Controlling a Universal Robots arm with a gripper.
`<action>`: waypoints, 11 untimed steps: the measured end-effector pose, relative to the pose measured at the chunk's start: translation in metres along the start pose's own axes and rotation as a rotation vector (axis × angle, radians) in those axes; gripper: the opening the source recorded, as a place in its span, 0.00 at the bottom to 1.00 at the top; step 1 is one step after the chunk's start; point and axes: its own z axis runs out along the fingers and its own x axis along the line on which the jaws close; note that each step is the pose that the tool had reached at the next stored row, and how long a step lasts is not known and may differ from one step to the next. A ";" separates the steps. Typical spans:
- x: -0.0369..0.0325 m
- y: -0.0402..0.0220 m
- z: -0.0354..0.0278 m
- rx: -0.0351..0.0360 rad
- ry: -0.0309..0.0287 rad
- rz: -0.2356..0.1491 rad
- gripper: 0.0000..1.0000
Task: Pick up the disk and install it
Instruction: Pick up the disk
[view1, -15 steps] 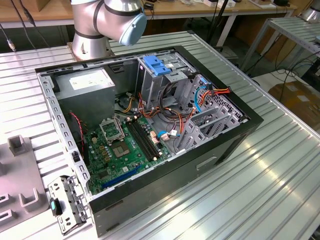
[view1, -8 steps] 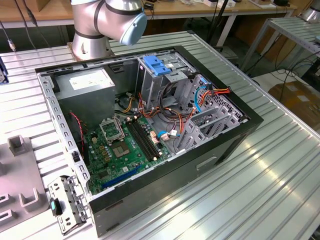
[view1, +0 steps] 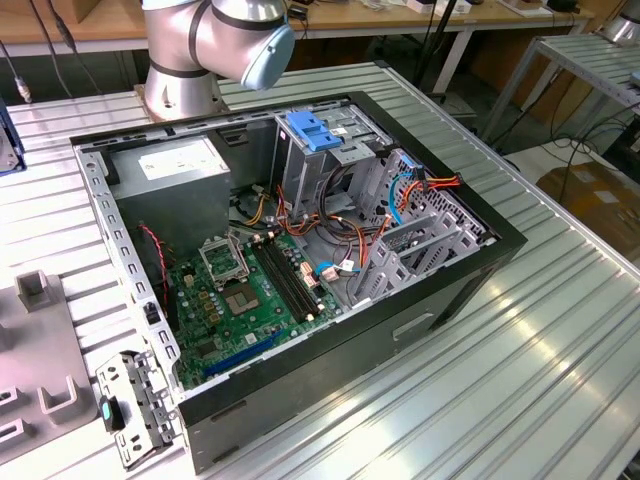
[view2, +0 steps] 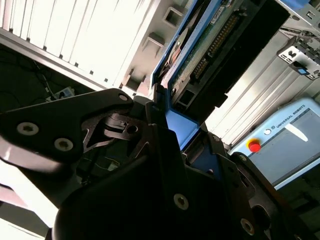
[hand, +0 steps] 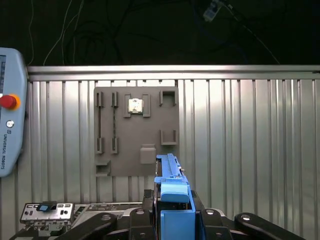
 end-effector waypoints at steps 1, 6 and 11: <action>0.0015 -0.0009 0.0000 0.0001 -0.0001 0.000 0.37; 0.0052 -0.0106 -0.0003 -0.0005 0.0000 0.000 0.37; 0.0072 -0.0250 -0.0006 -0.0010 0.0000 0.000 0.37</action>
